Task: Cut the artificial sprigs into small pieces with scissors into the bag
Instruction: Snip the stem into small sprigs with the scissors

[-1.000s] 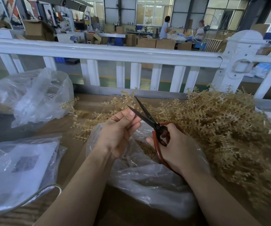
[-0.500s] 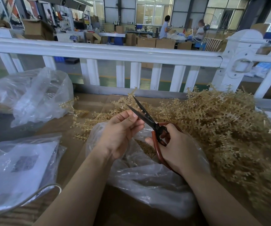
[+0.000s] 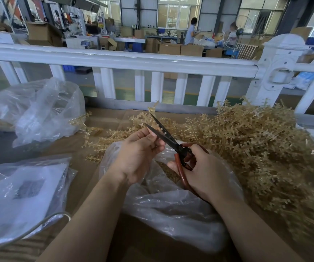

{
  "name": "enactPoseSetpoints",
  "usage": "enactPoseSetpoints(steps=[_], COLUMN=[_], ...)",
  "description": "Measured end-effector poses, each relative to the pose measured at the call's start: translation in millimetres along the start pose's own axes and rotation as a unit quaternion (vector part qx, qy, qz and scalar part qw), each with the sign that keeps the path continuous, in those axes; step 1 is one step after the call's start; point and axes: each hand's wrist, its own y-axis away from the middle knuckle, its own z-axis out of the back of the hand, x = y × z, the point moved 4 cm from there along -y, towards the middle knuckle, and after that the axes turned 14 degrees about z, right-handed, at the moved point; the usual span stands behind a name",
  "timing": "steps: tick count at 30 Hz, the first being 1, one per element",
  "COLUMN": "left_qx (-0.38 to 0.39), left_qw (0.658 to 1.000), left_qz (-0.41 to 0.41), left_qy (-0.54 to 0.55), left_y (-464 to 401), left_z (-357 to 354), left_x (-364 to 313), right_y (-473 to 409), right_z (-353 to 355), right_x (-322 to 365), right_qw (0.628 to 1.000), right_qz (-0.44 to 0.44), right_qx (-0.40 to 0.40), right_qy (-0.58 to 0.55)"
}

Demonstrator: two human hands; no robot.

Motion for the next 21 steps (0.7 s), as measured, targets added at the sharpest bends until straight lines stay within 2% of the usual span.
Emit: enactPoseSetpoints(steps=[21], left_qx=[-0.007], left_qw=[1.000], left_qz=[-0.013], left_qy=[-0.015], left_y=[0.7], left_z=[0.9], left_x=[-1.8], right_y=[2.2], right_z=[4.2], right_x=[2.4], right_qw=[1.000], right_qz=[0.003], right_qx=[-0.001], right_qy=[-0.006])
